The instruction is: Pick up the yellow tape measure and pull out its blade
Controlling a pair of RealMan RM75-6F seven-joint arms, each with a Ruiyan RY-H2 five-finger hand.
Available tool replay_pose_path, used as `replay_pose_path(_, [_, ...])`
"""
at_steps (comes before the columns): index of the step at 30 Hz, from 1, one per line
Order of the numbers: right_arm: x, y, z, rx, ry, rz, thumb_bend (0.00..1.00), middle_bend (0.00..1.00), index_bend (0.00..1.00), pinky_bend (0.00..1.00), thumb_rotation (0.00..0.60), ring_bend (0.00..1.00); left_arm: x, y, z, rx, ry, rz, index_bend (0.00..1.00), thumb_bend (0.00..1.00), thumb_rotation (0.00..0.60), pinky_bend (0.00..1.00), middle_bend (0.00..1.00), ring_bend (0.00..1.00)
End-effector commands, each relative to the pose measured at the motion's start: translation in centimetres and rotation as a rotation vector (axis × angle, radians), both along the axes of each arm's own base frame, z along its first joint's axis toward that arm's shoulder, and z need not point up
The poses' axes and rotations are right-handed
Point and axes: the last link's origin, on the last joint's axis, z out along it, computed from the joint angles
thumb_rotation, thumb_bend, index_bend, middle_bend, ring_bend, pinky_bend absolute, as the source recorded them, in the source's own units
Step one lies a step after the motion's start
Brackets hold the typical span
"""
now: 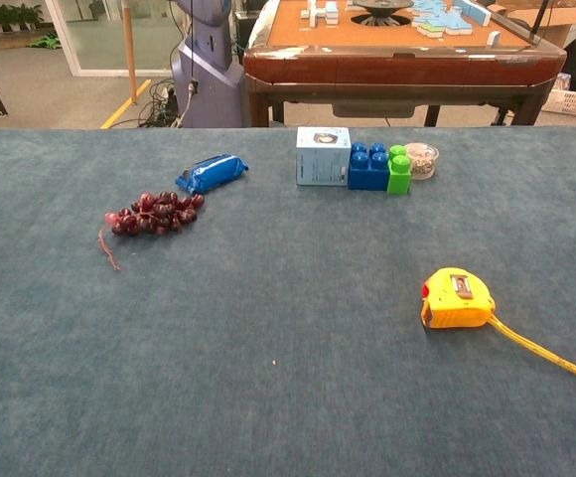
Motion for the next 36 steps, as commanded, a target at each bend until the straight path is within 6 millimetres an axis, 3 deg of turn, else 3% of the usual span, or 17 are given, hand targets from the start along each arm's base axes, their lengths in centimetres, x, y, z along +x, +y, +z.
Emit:
replay_pose_path(1, [0.1, 0.0, -0.1, 0.003, 0.000, 0.001, 0.16, 0.30, 0.20, 0.25, 0.600, 0.24, -0.1, 0.0, -0.1, 0.001, -0.002, 0.004, 0.00, 0.10, 0.600, 0.00, 0.00, 0.00])
replay_pose_path(9, [0.6, -0.4, -1.4, 0.026, 0.010, -0.005, 0.16, 0.33, 0.20, 0.25, 0.600, 0.28, 0.2, -0.2, 0.0, 0.007, -0.015, 0.004, 0.00, 0.11, 0.600, 0.00, 0.00, 0.00])
replay_pose_path(20, [3.1, -3.5, -6.5, 0.147, 0.075, 0.009, 0.16, 0.37, 0.24, 0.25, 0.600, 0.31, 0.3, -0.7, 0.2, 0.006, -0.034, 0.006, 0.00, 0.11, 0.600, 0.00, 0.00, 0.00])
replay_pose_path(36, [5.7, -6.5, -13.0, 0.296, 0.123, 0.066, 0.16, 0.28, 0.24, 0.25, 0.600, 0.27, -0.1, -1.3, 1.0, 0.017, -0.055, 0.017, 0.00, 0.11, 0.600, 0.00, 0.00, 0.00])
